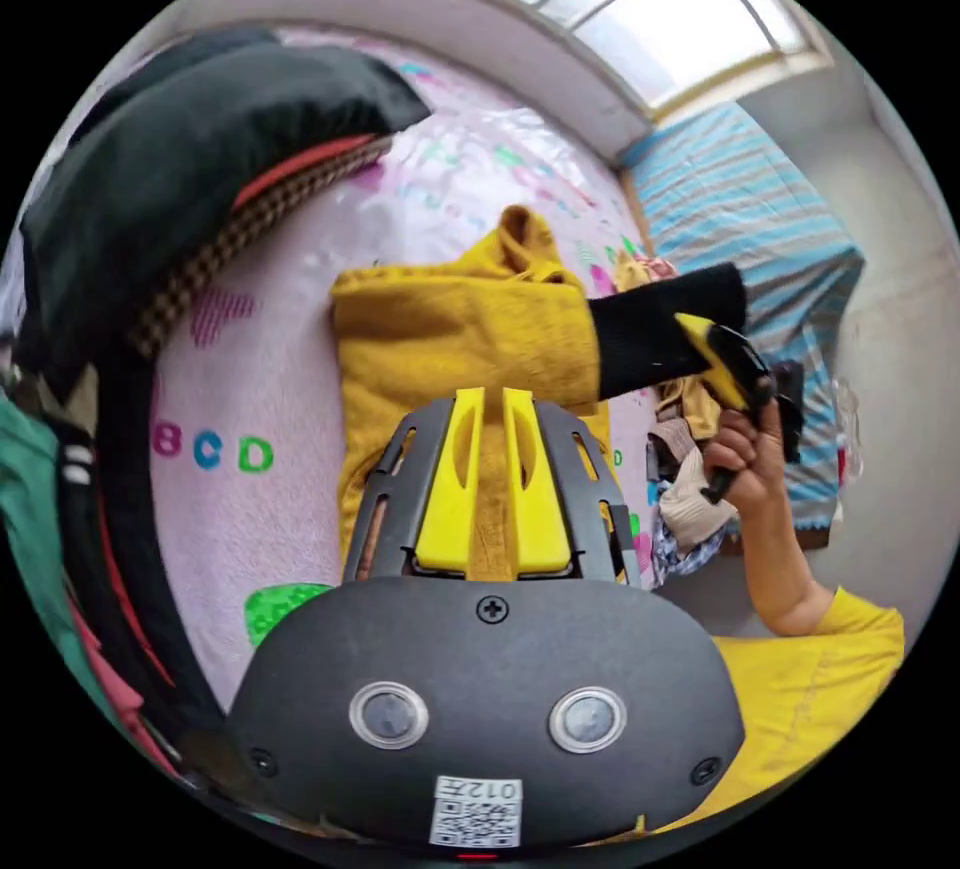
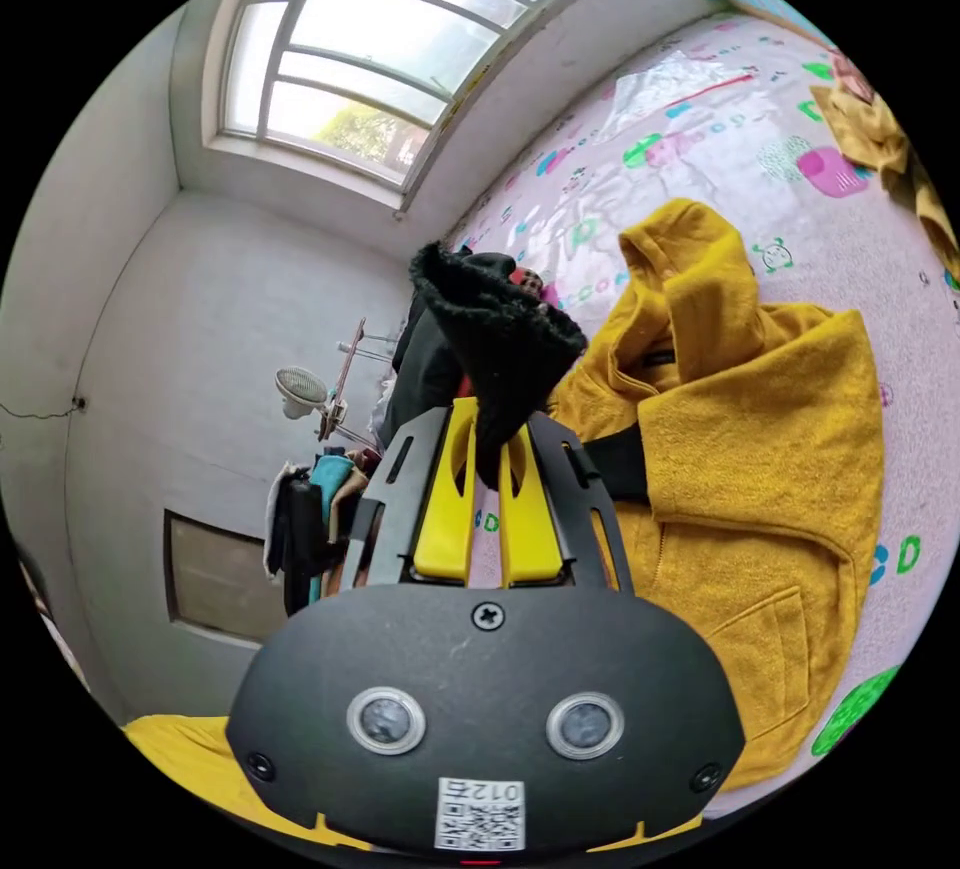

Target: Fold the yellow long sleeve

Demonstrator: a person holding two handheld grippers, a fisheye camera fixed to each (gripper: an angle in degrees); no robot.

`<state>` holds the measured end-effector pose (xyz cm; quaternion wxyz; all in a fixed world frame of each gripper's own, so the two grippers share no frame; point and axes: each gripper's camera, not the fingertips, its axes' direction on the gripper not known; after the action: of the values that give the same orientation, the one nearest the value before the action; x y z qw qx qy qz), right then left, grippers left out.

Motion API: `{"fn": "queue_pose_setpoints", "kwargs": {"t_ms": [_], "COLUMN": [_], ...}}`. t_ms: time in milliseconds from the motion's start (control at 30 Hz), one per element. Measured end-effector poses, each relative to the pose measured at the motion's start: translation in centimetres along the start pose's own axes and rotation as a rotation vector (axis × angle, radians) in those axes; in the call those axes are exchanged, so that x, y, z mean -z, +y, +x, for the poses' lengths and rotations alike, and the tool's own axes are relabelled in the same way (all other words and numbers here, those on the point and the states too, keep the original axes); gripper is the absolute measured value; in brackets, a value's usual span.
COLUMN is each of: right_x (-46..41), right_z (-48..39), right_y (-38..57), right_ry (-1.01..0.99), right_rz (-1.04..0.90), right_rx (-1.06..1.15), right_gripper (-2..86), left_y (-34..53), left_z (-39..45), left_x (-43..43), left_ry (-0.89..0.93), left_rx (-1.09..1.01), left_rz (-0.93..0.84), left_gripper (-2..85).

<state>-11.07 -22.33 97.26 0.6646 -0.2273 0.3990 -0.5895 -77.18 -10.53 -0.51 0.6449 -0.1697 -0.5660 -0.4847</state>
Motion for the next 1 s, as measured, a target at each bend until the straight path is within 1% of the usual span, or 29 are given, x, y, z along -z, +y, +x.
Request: {"fn": "queue_pose_setpoints", "kwargs": {"t_ms": [33,67,100,167,267,333,433,500,600,700,767,900,967,1000], "right_x": [0.6,0.9,1.3,1.8,2.4,2.8,4.1,4.8,5.4,5.2,4.8,4.4,4.8,5.0], "right_z": [0.9,1.4,2.2,3.2,4.6,6.1,8.3,10.1,15.1,20.7,23.3,25.7,26.1,26.2], "right_y": [0.0,0.0,-0.1,-0.5,-1.0,-1.4,-1.7,-1.5,0.0,1.6,2.4,3.0,2.9,2.7], "right_ry": [0.009,0.014,0.017,0.015,0.014,0.000,-0.008,0.000,0.008,0.061,0.062,0.080,0.067,0.070], "right_rz": [0.005,0.009,0.011,0.005,0.010,0.018,0.069,0.090,0.103,0.100,0.084,0.030,0.026,0.021], "right_rx": [-0.011,-0.016,-0.021,-0.027,-0.025,-0.032,-0.046,-0.051,-0.163,-0.311,-0.373,-0.372,-0.354,-0.335], "right_gripper": [0.0,0.0,0.0,-0.1,-0.1,-0.1,-0.1,-0.1,-0.1,-0.2,-0.2,-0.2,-0.3,-0.3], "left_y": [0.5,0.7,1.0,1.0,0.7,0.2,-0.2,-0.3,-0.9,-1.4,-1.5,-1.6,-1.9,-2.5], "left_z": [-1.7,-2.3,-2.9,-2.3,0.2,0.8,0.4,0.2,-0.6,-1.6,-1.9,-1.2,0.7,2.3], "left_x": [-2.2,-3.1,-4.5,-6.2,-8.4,-10.3,-11.0,-11.4,-12.4,-13.3,-13.7,-13.4,-12.1,-11.3], "left_ry": [0.010,0.000,-0.039,-0.069,-0.087,-0.109,-0.171,-0.172,-0.260,-0.237,-0.264,-0.288,-0.356,-0.404], "left_rx": [0.067,0.090,0.110,0.070,-0.044,-0.014,0.072,0.065,0.060,0.043,0.050,0.081,0.042,-0.006], "left_rz": [-0.004,-0.004,-0.006,-0.013,-0.019,-0.040,0.009,0.013,-0.049,-0.097,-0.122,-0.147,-0.089,-0.032], "left_gripper": [0.8,0.8,0.7,0.5,0.4,0.4,0.5,0.5,0.6,0.6,0.6,0.5,0.5,0.5]}}
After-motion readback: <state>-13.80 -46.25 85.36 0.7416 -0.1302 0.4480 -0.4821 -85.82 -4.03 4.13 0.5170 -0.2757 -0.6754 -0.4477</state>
